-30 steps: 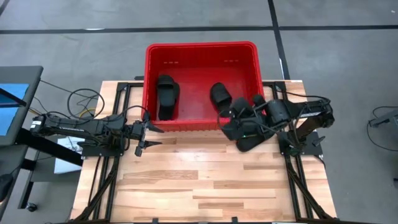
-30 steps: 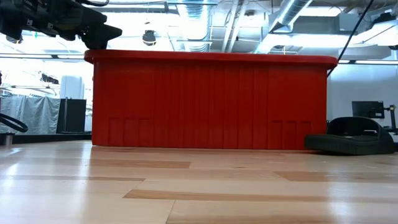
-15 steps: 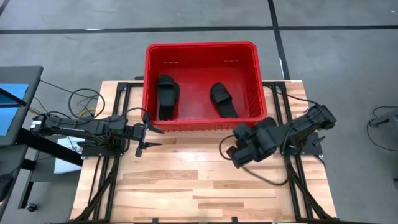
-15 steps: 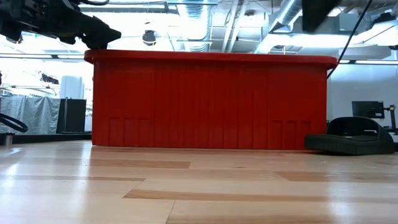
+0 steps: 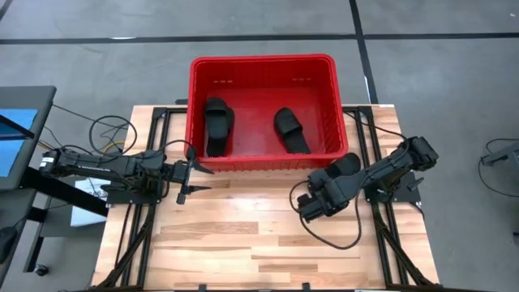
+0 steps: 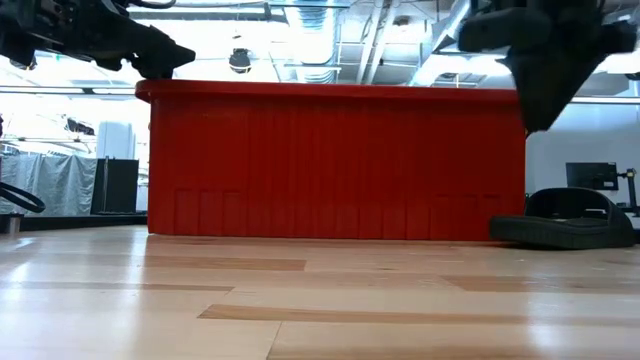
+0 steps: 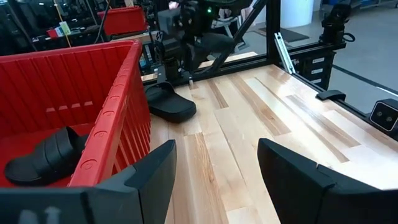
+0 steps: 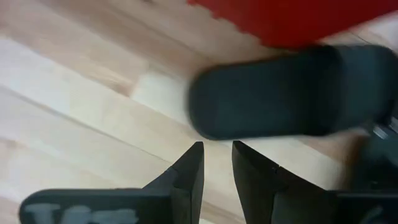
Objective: Pick and place slides into bin
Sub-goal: Stack the slide on top of the right slide in the bin
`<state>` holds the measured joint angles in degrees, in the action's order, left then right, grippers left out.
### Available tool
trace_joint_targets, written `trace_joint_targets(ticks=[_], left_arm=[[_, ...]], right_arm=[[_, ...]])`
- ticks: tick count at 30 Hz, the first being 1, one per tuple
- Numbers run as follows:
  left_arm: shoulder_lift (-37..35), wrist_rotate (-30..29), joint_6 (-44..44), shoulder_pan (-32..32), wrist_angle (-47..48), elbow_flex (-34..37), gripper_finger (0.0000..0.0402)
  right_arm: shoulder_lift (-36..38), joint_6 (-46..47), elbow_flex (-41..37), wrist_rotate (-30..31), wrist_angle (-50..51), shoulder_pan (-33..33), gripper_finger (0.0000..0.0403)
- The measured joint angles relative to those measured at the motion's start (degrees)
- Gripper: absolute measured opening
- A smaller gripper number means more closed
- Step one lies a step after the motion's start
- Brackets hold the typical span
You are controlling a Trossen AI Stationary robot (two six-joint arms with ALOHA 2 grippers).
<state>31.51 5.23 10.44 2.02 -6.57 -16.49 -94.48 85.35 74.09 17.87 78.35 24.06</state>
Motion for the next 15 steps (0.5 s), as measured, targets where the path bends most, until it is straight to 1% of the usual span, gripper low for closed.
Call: trace_joint_targets(ticks=[7,12,15], left_arm=[[-0.02,0.01,0.24,0.00,0.59,0.00,0.0219],[-0.02,0.03,0.31,0.00,0.94,0.00,0.0219],[-0.02,0.02,0.31,0.00,0.98,0.00,0.0219]], right_arm=[[-0.48,-11.62,-2.23,0.15,-7.88,-3.71,0.0077],[-0.47,-16.20,-4.89,0.11,-11.90,-5.46,0.0089],[-0.47,-16.86,-5.92,0.13,-12.99,-5.30,0.0105]])
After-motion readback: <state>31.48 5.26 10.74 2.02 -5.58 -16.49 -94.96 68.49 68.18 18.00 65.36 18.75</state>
